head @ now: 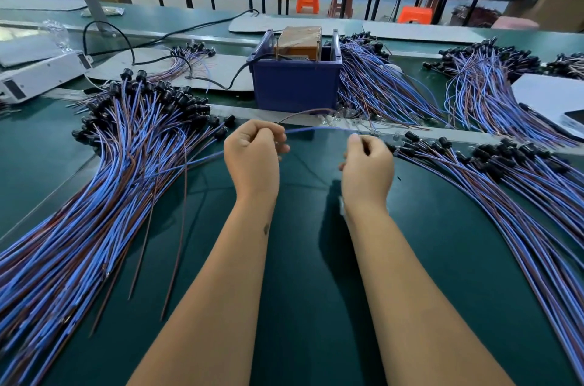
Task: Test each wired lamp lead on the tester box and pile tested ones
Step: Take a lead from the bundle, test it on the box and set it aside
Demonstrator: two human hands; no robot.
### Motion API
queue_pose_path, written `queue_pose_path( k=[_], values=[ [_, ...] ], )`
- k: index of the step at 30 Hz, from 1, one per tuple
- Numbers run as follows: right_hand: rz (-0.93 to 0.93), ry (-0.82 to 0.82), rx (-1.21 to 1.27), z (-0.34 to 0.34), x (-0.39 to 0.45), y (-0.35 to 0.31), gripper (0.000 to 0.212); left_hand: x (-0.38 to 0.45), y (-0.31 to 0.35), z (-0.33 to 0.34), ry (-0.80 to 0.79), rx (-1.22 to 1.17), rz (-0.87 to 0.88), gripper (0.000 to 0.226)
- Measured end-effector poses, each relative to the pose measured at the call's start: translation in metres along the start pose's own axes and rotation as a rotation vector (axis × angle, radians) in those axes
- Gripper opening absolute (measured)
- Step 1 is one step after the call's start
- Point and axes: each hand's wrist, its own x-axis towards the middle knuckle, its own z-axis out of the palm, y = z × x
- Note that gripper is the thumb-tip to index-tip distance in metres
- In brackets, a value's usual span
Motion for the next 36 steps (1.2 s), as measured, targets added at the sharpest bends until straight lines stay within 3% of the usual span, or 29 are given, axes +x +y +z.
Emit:
queue_pose_path(
  k=[3, 6, 9, 11, 15, 18, 20, 23, 27, 29, 32, 36],
  values=[
    [0.1, 0.112, 0.287, -0.001, 0.0, -0.004, 0.02, 0.0, -0.002, 0.002, -0.056, 0.086, -0.167, 0.038],
    [0.108, -0.066, 0.358, 0.003, -0.005, -0.007, 0.023, 0.001, 0.001, 0.01, -0.192, 0.108, -0.348, 0.025],
    [0.03, -0.323, 0.238, 0.008, -0.01, -0.004, 0.024, 0.003, 0.004, 0.011, -0.232, -0.014, -0.427, 0.033],
    [-0.123, -0.447, 0.056, 0.009, -0.014, -0.001, 0.019, 0.005, 0.005, 0.009, -0.212, -0.118, -0.46, 0.038],
    [-0.359, -0.691, -0.279, 0.009, -0.021, 0.002, 0.015, 0.012, 0.01, 0.005, -0.173, -0.496, -0.576, 0.023],
    [-0.319, -0.763, -0.238, 0.008, -0.024, 0.002, 0.019, 0.015, 0.011, -0.001, -0.175, -0.568, -0.615, 0.014],
    [-0.209, -0.713, -0.028, 0.007, -0.023, 0.0, 0.024, 0.015, 0.009, -0.002, -0.215, -0.507, -0.603, 0.018],
    [-0.053, -0.496, 0.216, 0.007, -0.017, -0.005, 0.034, 0.01, 0.008, 0.0, -0.352, -0.434, -0.622, 0.024],
    [0.057, -0.29, 0.332, 0.006, -0.007, -0.002, 0.034, -0.006, 0.01, 0.007, -0.7, -0.369, -0.708, 0.025],
    [0.113, -0.221, 0.386, 0.003, -0.003, 0.0, 0.034, -0.012, 0.009, 0.012, -0.805, -0.247, -0.667, 0.027],
    [0.185, -0.203, 0.529, -0.001, 0.001, 0.0, 0.032, -0.015, 0.009, 0.017, -0.836, 0.021, -0.56, 0.031],
    [0.243, -0.223, 0.538, 0.0, 0.0, -0.002, 0.031, -0.018, 0.01, 0.019, -0.889, 0.142, -0.528, 0.03]
  ],
)
